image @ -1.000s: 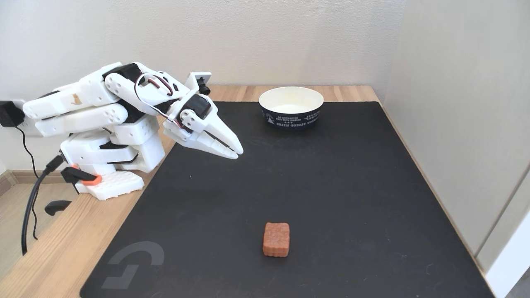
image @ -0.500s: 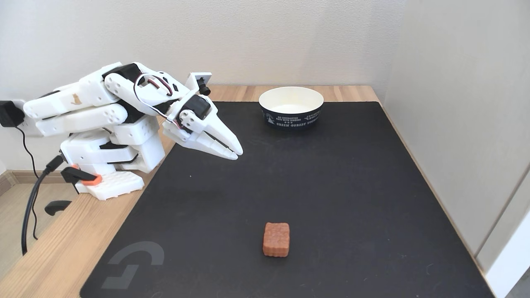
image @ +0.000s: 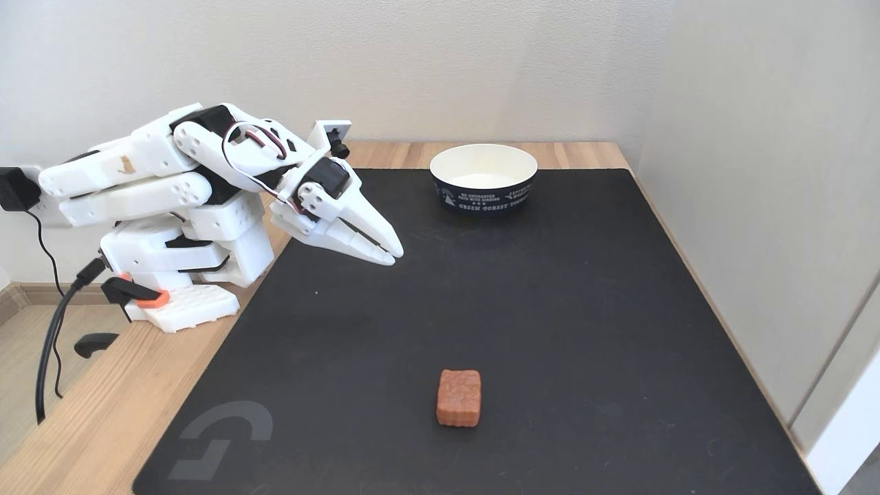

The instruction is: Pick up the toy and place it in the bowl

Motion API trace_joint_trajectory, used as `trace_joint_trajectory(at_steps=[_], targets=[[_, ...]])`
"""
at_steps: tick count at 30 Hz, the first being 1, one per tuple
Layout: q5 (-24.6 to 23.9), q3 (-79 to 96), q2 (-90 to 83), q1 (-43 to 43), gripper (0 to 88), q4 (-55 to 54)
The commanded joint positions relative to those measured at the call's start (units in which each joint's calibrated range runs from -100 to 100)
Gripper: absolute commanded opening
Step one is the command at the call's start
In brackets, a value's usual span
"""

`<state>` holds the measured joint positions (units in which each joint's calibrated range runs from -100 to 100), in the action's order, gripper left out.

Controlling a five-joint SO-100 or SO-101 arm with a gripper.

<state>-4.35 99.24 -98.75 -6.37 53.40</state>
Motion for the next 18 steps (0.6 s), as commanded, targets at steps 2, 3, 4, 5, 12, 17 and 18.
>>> trace_joint_trajectory(at_steps=[2,3,4,5,12,17,18], targets=[[0.2,0.3,-0.8,-0.4,3.5,0.2],[0.2,0.3,-0.8,-0.4,3.5,0.2],[0.2,0.3,-0.8,-0.4,3.5,0.2],[0.2,0.3,-0.8,-0.4,3.5,0.2],[0.2,0.3,-0.8,-0.4,3.5,-0.1],[0.2,0.3,-0.8,-0.4,3.5,-0.1],[0.2,0.3,-0.8,-0.4,3.5,-0.1]])
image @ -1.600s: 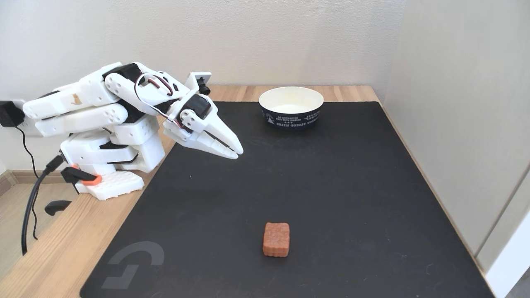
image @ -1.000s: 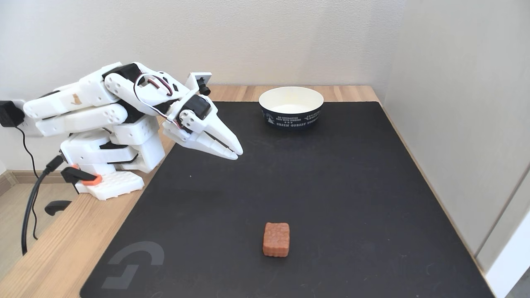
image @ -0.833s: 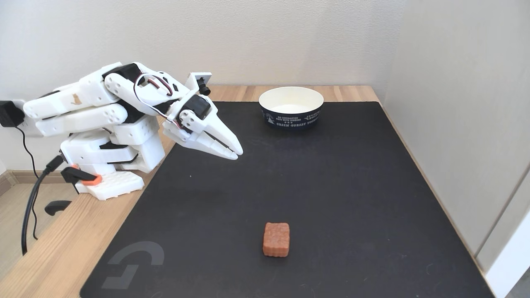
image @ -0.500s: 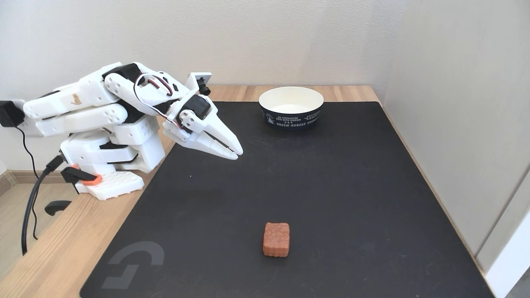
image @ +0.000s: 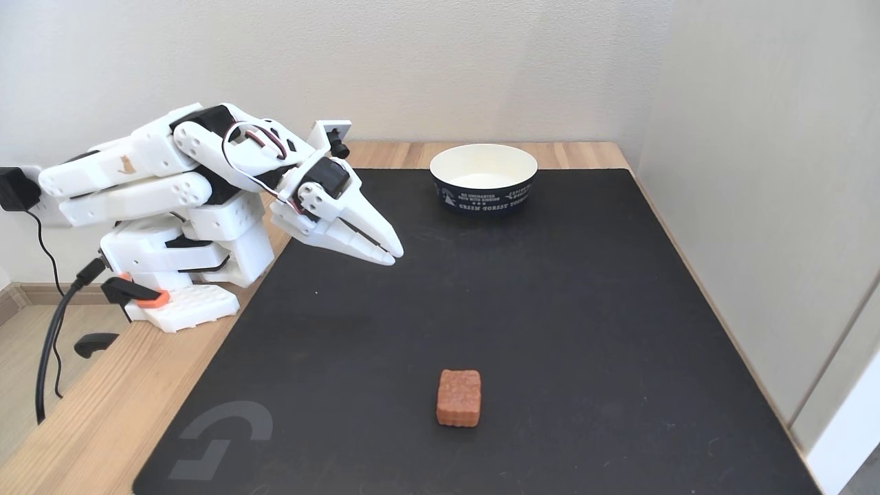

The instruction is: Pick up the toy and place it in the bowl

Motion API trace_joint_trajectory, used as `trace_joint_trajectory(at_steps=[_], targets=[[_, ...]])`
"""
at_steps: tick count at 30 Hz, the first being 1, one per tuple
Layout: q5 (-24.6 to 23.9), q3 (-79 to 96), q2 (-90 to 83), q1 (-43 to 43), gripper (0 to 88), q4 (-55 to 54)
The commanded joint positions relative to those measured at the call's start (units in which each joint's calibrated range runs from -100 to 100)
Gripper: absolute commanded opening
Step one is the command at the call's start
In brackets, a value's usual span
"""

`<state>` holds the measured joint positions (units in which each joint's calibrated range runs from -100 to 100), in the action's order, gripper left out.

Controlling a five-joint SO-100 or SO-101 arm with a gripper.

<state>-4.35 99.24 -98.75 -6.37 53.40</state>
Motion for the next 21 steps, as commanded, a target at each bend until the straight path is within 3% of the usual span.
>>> trace_joint_trajectory(at_steps=[1,10,13,14,18,21], targets=[[0.2,0.3,-0.8,-0.4,3.5,-0.1],[0.2,0.3,-0.8,-0.1,5.2,-0.4],[0.3,0.3,-0.8,0.5,18.8,-0.3],[1.1,0.3,-0.8,1.1,33.1,-0.4],[4.5,0.3,-0.8,0.8,53.9,-0.5],[4.7,0.3,-0.8,0.8,53.1,-0.3]])
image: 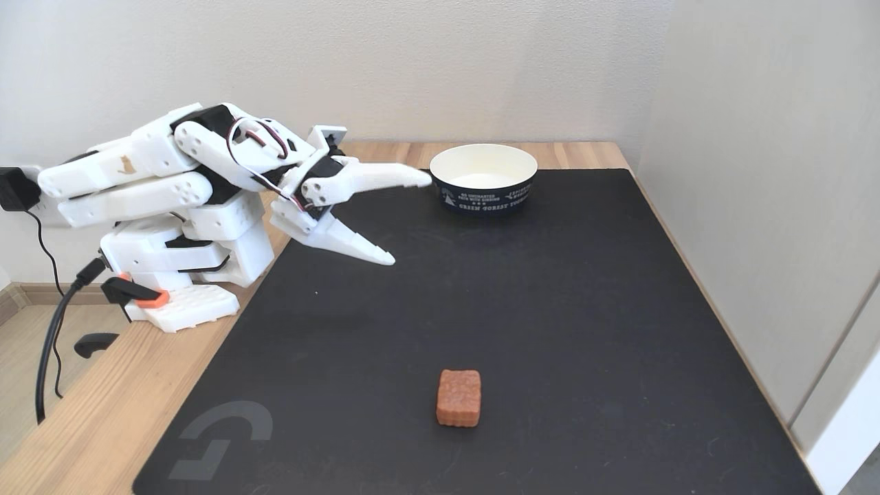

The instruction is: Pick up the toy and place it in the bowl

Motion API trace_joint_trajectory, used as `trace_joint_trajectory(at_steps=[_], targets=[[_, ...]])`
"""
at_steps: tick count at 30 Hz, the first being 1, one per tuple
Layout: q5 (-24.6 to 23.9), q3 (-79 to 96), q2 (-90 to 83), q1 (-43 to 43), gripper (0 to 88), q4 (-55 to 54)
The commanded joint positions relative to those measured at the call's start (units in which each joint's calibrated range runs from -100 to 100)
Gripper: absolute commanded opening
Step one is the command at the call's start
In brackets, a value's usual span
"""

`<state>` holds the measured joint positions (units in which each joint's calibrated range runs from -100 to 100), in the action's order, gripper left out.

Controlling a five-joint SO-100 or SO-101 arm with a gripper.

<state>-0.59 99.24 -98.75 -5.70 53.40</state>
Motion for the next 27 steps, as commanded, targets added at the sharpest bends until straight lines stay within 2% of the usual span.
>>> trace_joint_trajectory(at_steps=[1,6,10,15,19,23,27], targets=[[1.0,0.3,-0.8,0.3,52.6,-0.3],[0.6,0.2,-0.8,0.6,49.8,-0.2],[0.5,-6.8,1.0,-0.1,50.0,4.7],[0.5,-28.4,16.8,-0.3,50.2,9.4],[1.0,-47.9,38.4,-1.9,50.2,16.2],[1.2,-62.4,57.1,-7.3,50.2,24.0],[4.9,-74.7,69.9,-13.2,50.3,26.6]])
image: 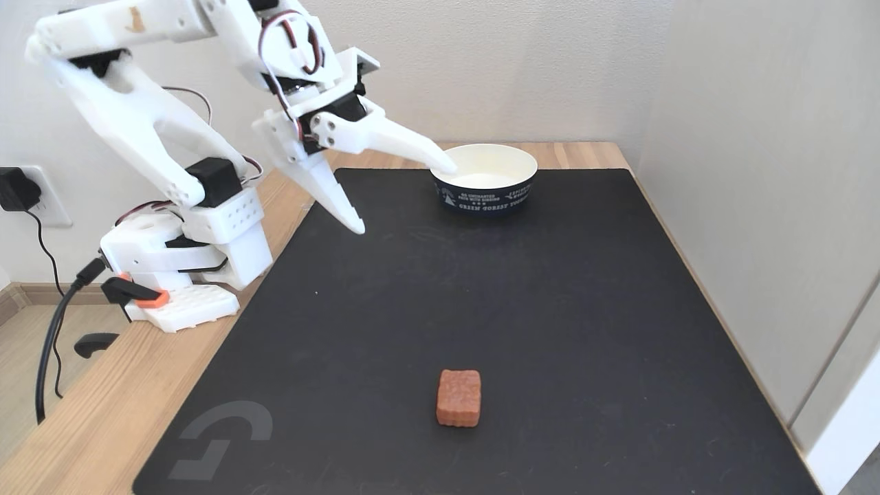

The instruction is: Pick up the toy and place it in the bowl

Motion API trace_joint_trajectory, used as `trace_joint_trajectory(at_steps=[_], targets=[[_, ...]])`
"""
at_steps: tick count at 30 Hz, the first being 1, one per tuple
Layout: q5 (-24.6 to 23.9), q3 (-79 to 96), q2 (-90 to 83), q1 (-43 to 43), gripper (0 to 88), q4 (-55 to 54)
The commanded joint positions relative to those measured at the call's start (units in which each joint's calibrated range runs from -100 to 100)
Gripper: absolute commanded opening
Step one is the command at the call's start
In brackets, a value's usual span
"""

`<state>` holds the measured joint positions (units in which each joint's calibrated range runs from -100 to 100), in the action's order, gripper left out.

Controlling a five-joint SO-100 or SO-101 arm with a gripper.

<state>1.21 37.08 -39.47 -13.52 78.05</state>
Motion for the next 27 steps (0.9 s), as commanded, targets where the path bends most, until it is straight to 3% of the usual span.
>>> trace_joint_trajectory(at_steps=[1,9,17,27], targets=[[4.0,-14.4,13.0,-6.8,50.3,2.1],[12.2,-29.6,33.3,-13.8,49.9,1.5],[17.2,-47.3,52.3,-14.7,49.8,1.3],[17.2,-51.4,66.5,-14.2,49.8,-1.8]])
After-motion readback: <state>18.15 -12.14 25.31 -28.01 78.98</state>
